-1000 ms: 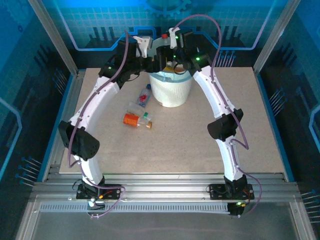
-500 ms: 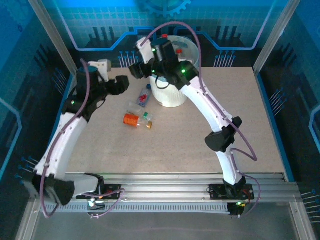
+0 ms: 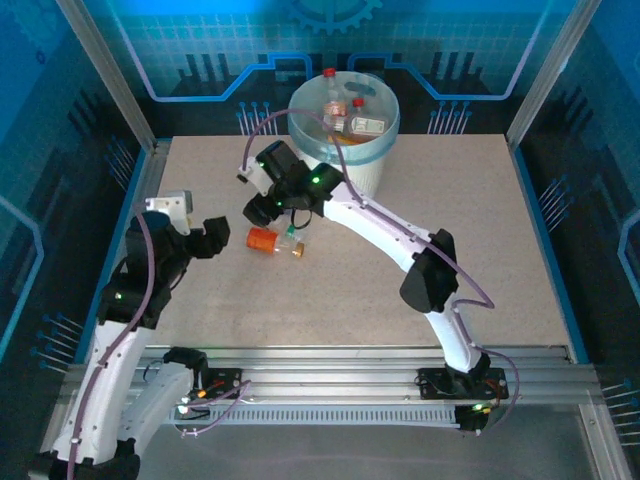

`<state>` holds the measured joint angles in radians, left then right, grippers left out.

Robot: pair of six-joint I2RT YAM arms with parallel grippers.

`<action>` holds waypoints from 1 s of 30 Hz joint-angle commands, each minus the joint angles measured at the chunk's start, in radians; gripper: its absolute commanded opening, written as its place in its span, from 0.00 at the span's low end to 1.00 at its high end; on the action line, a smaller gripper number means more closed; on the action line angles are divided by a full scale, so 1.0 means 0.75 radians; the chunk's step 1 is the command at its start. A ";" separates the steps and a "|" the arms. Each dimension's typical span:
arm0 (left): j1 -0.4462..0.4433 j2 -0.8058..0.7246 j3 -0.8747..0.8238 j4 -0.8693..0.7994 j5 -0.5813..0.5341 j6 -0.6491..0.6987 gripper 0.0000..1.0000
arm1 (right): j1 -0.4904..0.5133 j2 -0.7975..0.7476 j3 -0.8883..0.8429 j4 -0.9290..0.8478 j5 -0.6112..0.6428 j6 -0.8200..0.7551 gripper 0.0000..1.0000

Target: Put the plastic bottles in the bin

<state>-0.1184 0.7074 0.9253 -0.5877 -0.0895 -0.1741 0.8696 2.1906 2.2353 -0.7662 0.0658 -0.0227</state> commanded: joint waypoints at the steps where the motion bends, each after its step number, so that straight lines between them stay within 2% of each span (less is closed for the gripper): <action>1: 0.018 -0.044 -0.036 -0.060 -0.017 0.027 0.78 | 0.016 0.094 -0.035 0.004 0.054 0.031 0.70; 14: 0.018 -0.032 -0.049 -0.065 0.050 -0.007 0.78 | 0.018 0.343 0.065 -0.108 0.098 0.006 0.70; 22: 0.017 -0.001 -0.041 -0.051 0.065 -0.012 0.78 | 0.018 0.398 0.077 -0.138 0.061 -0.002 0.67; 30: 0.017 0.018 -0.035 -0.047 0.073 -0.013 0.78 | 0.026 0.441 0.103 -0.164 0.057 -0.008 0.68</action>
<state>-0.1184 0.7193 0.8997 -0.6312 -0.0555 -0.1822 0.8726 2.4805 2.2848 -0.8421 0.1196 -0.0200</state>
